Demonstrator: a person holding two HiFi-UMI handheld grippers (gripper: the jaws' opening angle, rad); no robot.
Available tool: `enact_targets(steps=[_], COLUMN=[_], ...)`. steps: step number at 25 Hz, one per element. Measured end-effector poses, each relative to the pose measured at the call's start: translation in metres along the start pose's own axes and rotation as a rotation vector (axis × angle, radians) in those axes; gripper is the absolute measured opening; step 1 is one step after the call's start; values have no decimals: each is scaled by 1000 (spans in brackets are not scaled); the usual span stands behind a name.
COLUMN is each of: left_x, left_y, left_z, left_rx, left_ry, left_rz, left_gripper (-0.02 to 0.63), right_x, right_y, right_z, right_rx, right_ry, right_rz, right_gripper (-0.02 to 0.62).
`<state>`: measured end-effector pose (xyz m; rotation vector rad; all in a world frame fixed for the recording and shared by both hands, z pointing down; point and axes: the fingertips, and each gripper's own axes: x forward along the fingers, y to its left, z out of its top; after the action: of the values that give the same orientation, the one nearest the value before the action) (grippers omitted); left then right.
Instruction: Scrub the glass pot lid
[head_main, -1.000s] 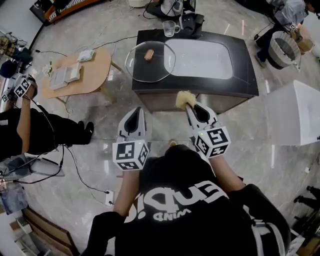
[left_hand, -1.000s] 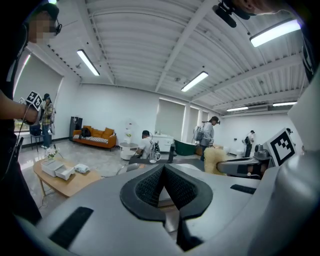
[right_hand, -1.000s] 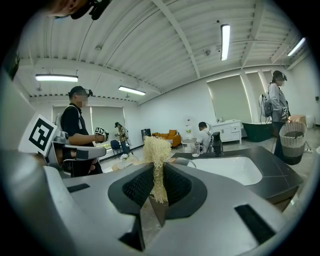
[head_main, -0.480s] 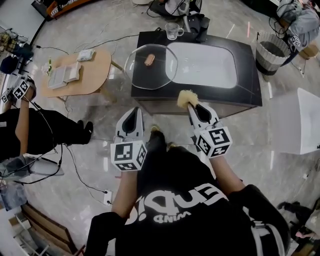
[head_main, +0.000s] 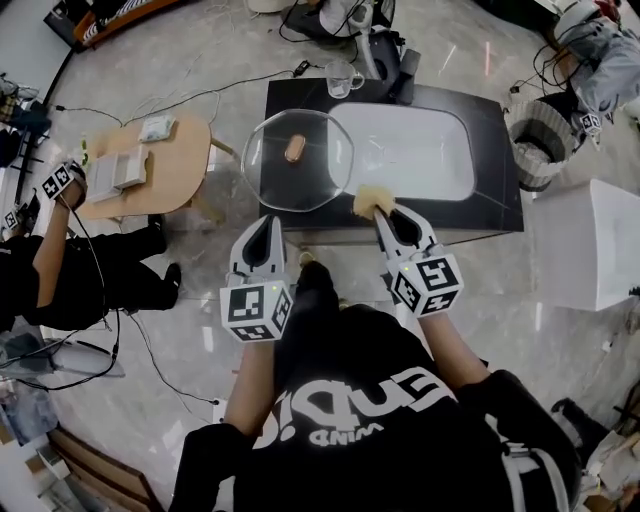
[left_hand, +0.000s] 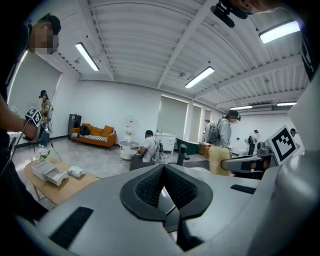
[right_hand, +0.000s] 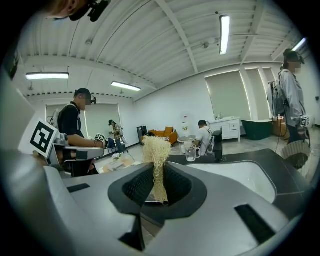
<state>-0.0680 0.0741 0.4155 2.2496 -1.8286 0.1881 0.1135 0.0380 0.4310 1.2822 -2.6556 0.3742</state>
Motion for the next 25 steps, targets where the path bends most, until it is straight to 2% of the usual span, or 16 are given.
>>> enact_targets(steps=[15, 20, 25], left_x=[112, 132, 147], left_y=[64, 75, 78], left_z=[35, 41, 41], left_rx=[24, 35, 31], left_ry=[29, 48, 74], left_rz=[-81, -119, -121], left_gripper=[14, 14, 14], right_x=[114, 134, 146], right_y=[-28, -30, -40], right_z=[37, 45, 47], right_rx=[14, 27, 49], right_ry=[6, 15, 23], right_rz=[-41, -59, -62], right_gripper=[46, 46, 46])
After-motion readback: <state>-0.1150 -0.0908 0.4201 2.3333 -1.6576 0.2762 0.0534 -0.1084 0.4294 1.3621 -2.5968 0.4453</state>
